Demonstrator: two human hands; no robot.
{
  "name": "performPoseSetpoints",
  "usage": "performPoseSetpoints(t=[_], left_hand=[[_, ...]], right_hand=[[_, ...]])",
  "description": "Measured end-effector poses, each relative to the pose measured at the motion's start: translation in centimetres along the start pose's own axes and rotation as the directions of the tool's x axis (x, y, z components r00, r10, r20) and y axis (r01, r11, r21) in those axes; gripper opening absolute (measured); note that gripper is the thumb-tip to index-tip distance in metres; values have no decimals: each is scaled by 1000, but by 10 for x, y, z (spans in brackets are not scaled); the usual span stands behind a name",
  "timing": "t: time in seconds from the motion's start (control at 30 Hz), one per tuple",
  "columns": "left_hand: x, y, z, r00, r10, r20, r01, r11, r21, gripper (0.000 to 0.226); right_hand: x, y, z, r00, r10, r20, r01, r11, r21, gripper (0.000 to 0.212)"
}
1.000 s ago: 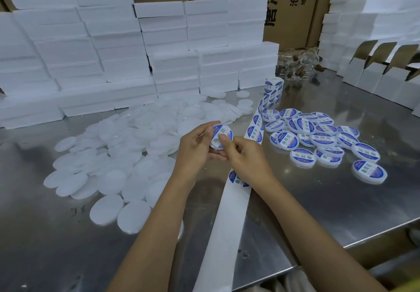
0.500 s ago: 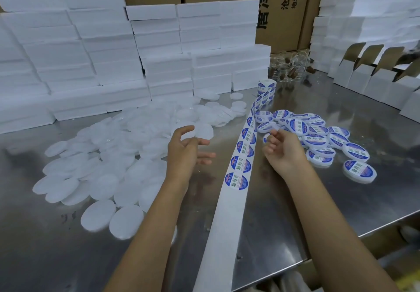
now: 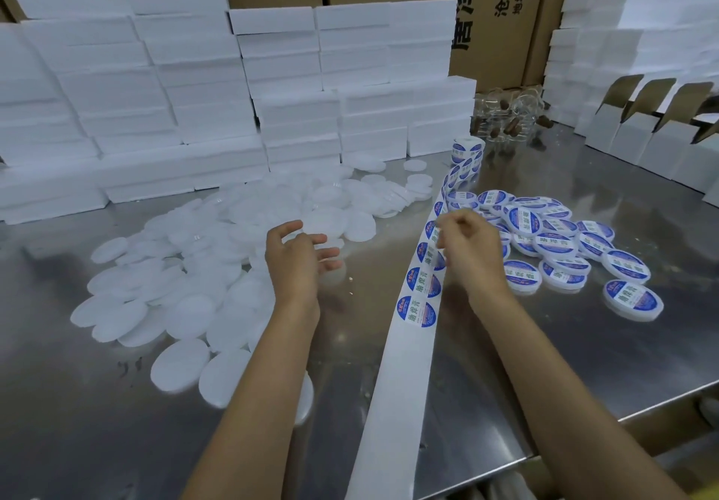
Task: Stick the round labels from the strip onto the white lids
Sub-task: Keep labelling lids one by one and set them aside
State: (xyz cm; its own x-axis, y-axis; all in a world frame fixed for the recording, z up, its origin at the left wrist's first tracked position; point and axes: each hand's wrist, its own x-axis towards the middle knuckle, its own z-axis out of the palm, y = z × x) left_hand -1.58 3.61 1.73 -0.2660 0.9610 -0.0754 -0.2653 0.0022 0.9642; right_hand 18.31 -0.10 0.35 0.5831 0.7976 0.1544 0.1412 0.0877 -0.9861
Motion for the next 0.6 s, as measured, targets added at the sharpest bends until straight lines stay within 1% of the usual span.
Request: performPoseSetpoints(t=[0.03,0.07,0.1,0.13,0.17,0.23,0.27,0.3,0.33,0.37,0.43,0.47,0.5,0.53,0.6], left_hand=[[1,0,0,1000,0,-15,0,1000,-12,35],[1,1,0,999,1,-32,-2,1000,-26,35],[2,1,-1,999,2,-52,-4,999,-38,35],[3,2,-2,997,2,-75,-6,999,-49,34],[4,3,-2,995,4,-99,-11,998,-63,33],[6,5,-5,992,12,-128,-25,994,-105,34],[6,6,-6,991,14,-134,-30,992,-121,35],[6,6,-8,991,13,-136,-31,991,-130,36],[6,6,-9,991,11,-136,-30,990,-138,36],[6,7,-9,991,9,-135,-29,989,-145,36],[7,9,-10,991,10,-132,-30,988,-152,35],[7,11,-11,991,10,-135,-30,988,-150,34],[8,12,-12,990,10,-141,-31,989,-145,33],[9,13,-12,990,14,-143,-34,990,-138,33],[11,16,-12,993,27,-115,-40,993,-107,30]], right_hand=[[-2,0,10,992,-115,52,119,987,-103,9],[-3,0,21,974,-184,131,205,963,-174,7],[-5,-1,31,950,-220,222,271,934,-234,6],[-5,-1,41,917,-243,316,337,896,-290,11],[-5,-1,51,873,-259,413,410,848,-335,20],[-5,-1,68,762,-283,582,569,722,-393,37],[-5,0,76,718,-297,630,634,653,-414,39],[-4,1,83,688,-317,654,683,587,-434,36],[-4,2,88,671,-344,657,714,539,-448,31],[-4,2,91,669,-377,640,726,517,-454,26],[-4,3,93,700,-431,569,707,531,-467,19],[-4,3,92,723,-436,536,685,554,-473,18],[-3,2,90,755,-417,506,645,608,-462,16],[-3,1,87,795,-378,475,581,701,-415,12],[-2,-6,80,865,-255,432,370,906,-205,4]])
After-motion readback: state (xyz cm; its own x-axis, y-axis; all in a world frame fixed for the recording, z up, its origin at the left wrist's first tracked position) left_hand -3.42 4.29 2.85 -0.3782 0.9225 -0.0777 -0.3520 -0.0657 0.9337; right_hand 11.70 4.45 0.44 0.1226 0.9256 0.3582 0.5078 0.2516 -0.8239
